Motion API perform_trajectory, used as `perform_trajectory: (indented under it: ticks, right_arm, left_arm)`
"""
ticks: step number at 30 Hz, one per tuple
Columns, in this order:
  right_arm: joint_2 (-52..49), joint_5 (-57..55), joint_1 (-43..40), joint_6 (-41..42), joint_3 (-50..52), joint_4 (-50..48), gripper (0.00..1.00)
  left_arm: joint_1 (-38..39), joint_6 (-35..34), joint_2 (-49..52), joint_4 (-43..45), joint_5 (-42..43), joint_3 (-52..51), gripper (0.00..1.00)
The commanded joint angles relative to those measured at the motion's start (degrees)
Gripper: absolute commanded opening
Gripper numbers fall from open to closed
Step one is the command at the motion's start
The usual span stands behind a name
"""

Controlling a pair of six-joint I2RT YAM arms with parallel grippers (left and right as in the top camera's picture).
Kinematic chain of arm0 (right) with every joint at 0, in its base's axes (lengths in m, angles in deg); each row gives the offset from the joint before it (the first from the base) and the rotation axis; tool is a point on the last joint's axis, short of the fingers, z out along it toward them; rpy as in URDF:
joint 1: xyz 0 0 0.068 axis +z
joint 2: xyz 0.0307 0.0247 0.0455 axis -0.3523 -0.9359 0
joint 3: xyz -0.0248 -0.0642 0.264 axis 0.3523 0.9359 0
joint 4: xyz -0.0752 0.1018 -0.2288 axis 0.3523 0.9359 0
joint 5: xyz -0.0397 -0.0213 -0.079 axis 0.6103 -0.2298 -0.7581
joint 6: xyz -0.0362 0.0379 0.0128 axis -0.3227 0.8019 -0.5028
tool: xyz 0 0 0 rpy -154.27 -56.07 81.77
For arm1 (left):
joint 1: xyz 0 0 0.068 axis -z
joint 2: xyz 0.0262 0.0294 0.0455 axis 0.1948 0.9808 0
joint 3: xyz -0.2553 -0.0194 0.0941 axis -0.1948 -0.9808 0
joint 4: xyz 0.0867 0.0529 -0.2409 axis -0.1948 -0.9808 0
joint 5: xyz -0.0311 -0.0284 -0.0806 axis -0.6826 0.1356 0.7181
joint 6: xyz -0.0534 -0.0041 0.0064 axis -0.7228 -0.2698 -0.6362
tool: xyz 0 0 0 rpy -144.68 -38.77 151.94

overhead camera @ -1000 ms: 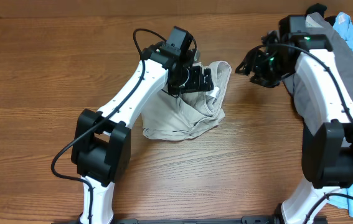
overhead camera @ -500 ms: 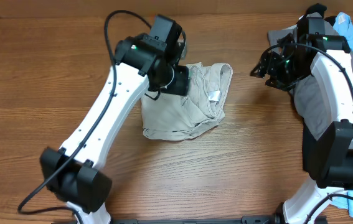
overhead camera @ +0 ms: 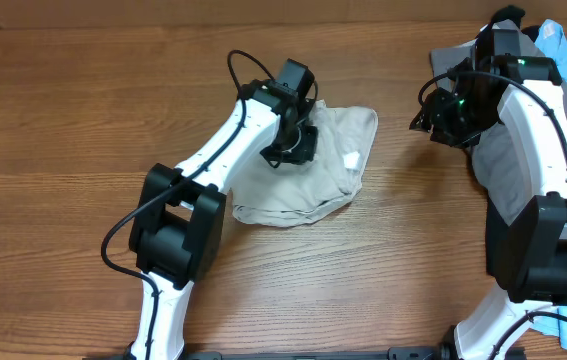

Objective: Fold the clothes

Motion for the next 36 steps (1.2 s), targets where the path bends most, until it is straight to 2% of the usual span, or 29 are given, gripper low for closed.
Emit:
perform_trajectory:
  ticks: [1, 6, 8, 9, 15, 17, 19, 20, 21, 23, 27, 31, 36]
  right_arm:
    - [0.70, -1.66, -0.07, -0.37, -0.74, -0.20, 0.51]
    - [0.68, -1.88, -0.07, -0.37, -0.74, -0.33, 0.52]
    - [0.68, -1.88, -0.07, -0.37, -0.74, -0.28, 0.52]
    - [0.68, -1.88, -0.07, -0.39, -0.74, -0.24, 0.56]
    - [0.68, -1.88, -0.07, -0.37, -0.74, -0.13, 0.60]
    - [0.68, -1.88, -0.07, -0.37, -0.74, -0.13, 0.63]
    - [0.68, -1.88, -0.07, -0.37, -0.74, -0.13, 0.65]
    - [0.68, -1.88, -0.07, -0.37, -0.74, -0.13, 0.65]
    - [0.68, -1.88, -0.07, -0.37, -0.74, -0.13, 0.65]
    - [0.68, -1.88, -0.07, -0.37, -0.74, -0.11, 0.66]
    - [0.68, -1.88, -0.07, -0.37, -0.74, -0.07, 0.70]
    - [0.68, -1.86, -0.07, -0.37, -0.74, -0.02, 0.71]
    - [0.68, -1.88, -0.07, -0.37, -0.74, 0.50, 0.72]
  left_arm:
    - [3.13, -0.02, -0.20, 2.67, 3.63, 0.39, 0.04]
    - [5.22, 3.82, -0.20, 3.56, 3.28, 0.39, 0.05]
    - [5.92, 5.64, -0.20, 2.32, -2.16, 0.33, 0.10]
    - [6.27, 6.36, -0.17, 1.81, -5.44, 0.07, 0.13]
    - [7.28, 12.90, 0.59, 4.39, -18.91, -5.31, 0.21]
    - [7.02, 16.76, 0.61, 8.92, -19.08, -9.40, 0.26]
    - [6.80, 19.54, 0.61, 14.51, -18.97, -13.73, 0.39]
    - [6.73, 20.00, 0.61, 16.72, -18.93, -15.28, 0.47]
    - [6.69, 21.07, 0.61, 20.04, -18.95, -17.44, 0.61]
    - [6.51, 23.08, 0.61, 24.92, -19.08, -20.41, 0.67]
    - [5.03, 25.22, 0.66, 31.67, -19.10, -24.96, 0.72]
    - [0.83, 23.37, 2.62, 32.48, -20.48, -25.75, 0.77]
    - [-10.56, 11.26, 6.23, 31.45, -21.86, -25.75, 0.86]
